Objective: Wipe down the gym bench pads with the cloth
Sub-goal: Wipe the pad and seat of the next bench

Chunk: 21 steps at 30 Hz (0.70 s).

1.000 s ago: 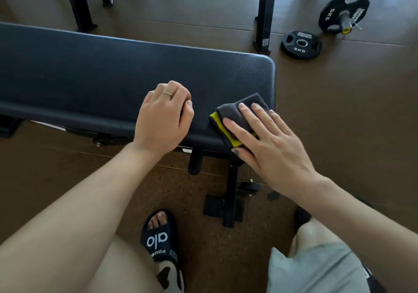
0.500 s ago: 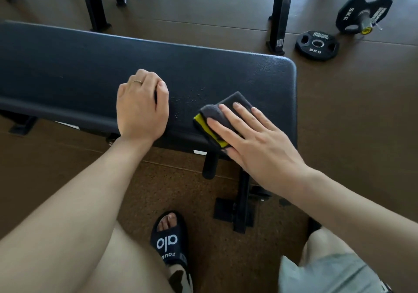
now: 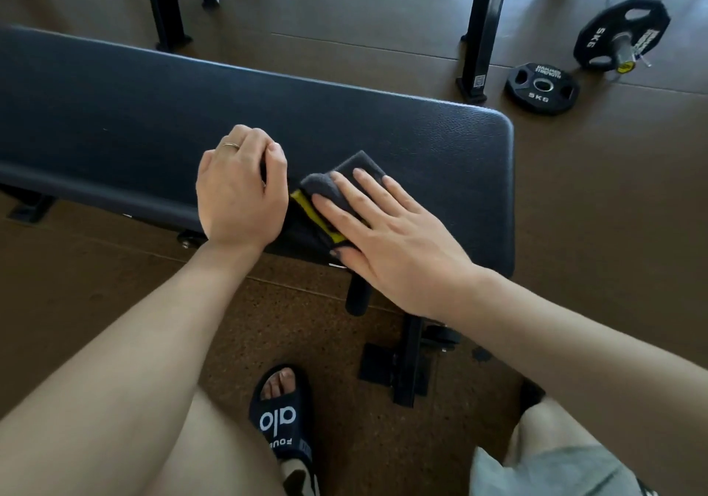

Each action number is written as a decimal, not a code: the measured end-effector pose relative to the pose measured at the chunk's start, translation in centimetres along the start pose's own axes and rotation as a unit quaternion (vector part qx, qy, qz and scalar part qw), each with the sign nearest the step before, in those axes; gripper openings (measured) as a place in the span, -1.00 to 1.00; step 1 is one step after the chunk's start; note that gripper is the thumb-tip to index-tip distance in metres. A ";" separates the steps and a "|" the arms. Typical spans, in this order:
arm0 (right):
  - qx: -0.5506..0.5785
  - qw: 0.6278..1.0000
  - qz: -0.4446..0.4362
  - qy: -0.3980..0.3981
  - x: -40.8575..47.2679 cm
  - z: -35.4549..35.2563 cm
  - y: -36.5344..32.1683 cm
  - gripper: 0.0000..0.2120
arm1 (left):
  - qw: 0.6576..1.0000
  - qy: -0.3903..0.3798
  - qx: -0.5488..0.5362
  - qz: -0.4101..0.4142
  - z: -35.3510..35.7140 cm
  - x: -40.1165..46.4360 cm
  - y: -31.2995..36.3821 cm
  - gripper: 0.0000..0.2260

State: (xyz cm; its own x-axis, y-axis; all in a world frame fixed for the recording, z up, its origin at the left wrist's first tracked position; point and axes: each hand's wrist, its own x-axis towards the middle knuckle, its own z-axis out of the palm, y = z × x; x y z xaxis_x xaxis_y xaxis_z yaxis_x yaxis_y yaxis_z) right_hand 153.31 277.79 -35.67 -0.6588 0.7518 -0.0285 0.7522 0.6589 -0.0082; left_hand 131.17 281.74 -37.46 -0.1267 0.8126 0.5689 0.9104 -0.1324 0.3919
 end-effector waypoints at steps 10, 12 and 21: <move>0.036 0.998 0.056 -0.006 2.2 -0.3 -0.3 -0.37 | 0.998 -0.003 0.031 0.054 0.0 -0.1 0.2 -0.66; 0.040 0.996 0.071 -0.022 3.6 -0.5 -0.6 -0.37 | 0.998 -0.020 0.034 0.058 -0.1 0.0 0.2 -0.66; -0.022 1.000 -0.002 -0.022 -3.6 0.0 2.2 -0.39 | 0.996 -0.043 0.077 0.030 -2.0 0.3 -5.2 -0.65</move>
State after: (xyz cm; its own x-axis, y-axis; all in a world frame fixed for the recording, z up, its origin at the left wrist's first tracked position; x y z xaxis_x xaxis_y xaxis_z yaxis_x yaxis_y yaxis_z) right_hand 157.36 276.52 -35.56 -0.6605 0.7473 -0.0724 0.7471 0.6638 0.0362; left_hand 125.64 281.56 -37.88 -0.0421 0.8521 0.5217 0.9660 -0.0985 0.2389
